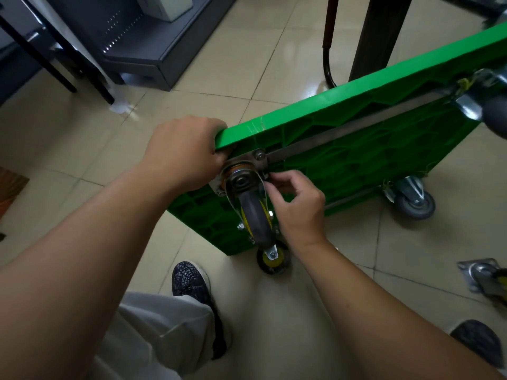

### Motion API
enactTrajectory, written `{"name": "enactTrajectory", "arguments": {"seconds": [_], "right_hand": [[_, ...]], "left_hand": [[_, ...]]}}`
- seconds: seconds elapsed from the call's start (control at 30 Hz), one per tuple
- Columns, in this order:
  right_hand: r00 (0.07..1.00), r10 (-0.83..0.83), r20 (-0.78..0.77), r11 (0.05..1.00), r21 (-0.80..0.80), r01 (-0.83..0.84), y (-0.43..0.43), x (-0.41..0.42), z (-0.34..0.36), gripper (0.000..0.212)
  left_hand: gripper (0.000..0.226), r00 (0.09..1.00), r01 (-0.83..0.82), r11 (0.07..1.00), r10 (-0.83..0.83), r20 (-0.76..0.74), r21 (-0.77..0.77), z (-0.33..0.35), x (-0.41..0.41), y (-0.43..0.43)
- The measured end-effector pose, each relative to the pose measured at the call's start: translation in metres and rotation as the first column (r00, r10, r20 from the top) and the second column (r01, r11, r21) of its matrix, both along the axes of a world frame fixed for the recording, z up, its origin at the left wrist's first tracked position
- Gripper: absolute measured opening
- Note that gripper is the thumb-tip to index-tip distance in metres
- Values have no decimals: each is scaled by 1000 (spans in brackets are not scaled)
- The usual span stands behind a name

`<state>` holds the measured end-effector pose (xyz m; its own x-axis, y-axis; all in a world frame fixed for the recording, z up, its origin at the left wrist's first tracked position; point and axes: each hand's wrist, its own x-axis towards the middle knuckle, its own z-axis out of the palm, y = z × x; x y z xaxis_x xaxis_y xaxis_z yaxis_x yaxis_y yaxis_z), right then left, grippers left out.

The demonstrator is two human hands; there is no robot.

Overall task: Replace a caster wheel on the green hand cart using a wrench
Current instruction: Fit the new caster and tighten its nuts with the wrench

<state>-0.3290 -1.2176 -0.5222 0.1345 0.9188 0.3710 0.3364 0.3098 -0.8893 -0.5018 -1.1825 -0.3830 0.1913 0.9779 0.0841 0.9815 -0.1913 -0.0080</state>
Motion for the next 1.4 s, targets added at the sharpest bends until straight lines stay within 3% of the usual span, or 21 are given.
{"name": "enactTrajectory", "arguments": {"seconds": [0.2,0.27,0.37,0.47,0.7,0.9,1.17,1.4], "right_hand": [[997,-34,68,999,25,33,0,-3,4,9],[998,-35,55,998,-41,37,1,-3,8,9],[984,-67,-162,962,-271,21,-1,-8,17,16],[897,-175,-405,906,-424,-15,-4,-14,26,16],[740,-367,-563,755,-646,-117,-5,-18,36,16],[753,-368,-545,744,-658,-113,-6,-20,38,17],[918,-223,-328,865,-501,31,-9,-17,33,14],[909,-213,-357,871,-492,11,-8,-18,27,23]], "left_hand": [[13,1000,1,1000,0,-7,15,-2,0,-1],[15,1000,-2,1000,2,-12,25,-3,1,-1],[14,1000,-12,999,12,-12,30,-4,-1,-1],[15,1000,-15,999,16,-24,39,-4,-1,-1],[17,999,-24,999,26,-35,48,-4,0,0],[19,999,-18,998,21,-39,59,-5,1,-1],[17,999,-17,998,20,-44,57,-6,0,-1],[18,999,-11,999,13,-42,53,-5,1,-2]]}}
